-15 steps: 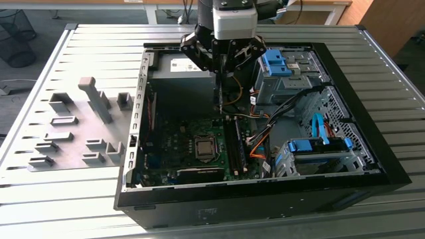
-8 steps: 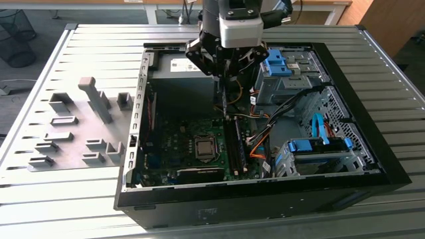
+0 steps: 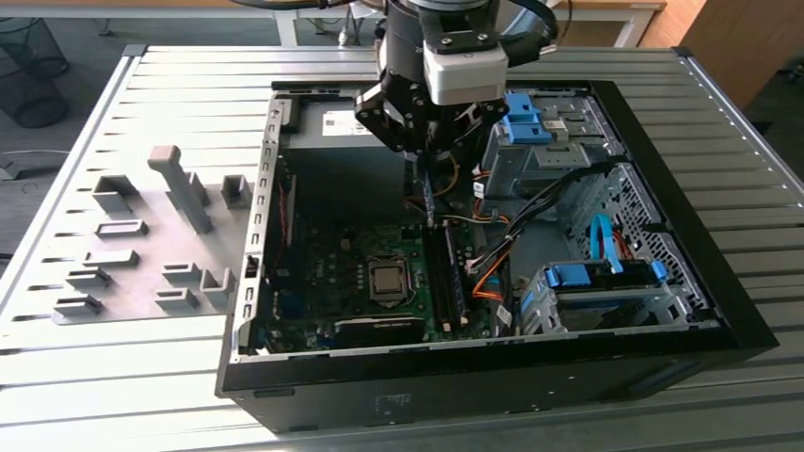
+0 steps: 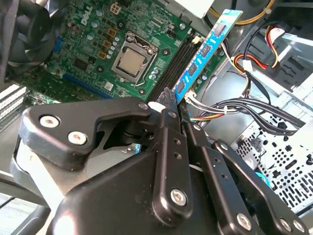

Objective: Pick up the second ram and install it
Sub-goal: 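Insert the second ram into the second slot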

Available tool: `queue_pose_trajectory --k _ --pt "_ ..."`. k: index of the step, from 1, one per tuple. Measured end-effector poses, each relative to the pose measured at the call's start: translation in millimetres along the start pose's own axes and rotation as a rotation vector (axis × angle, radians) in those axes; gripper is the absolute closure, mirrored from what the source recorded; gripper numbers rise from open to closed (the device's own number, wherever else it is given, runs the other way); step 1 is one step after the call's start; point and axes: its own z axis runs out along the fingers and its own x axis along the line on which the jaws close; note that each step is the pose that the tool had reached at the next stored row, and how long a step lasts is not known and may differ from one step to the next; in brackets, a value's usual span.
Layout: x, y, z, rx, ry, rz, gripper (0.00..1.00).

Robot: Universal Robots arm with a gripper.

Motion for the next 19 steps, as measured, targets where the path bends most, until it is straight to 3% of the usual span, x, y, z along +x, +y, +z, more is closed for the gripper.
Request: queue_pose_trajectory --k 14,19 --pt "0.4 1.5 1.1 0.0001 0.0000 0.000 0.86" --pt "2.3 3.9 5.3 0.0000 0.0000 0.000 0.86"
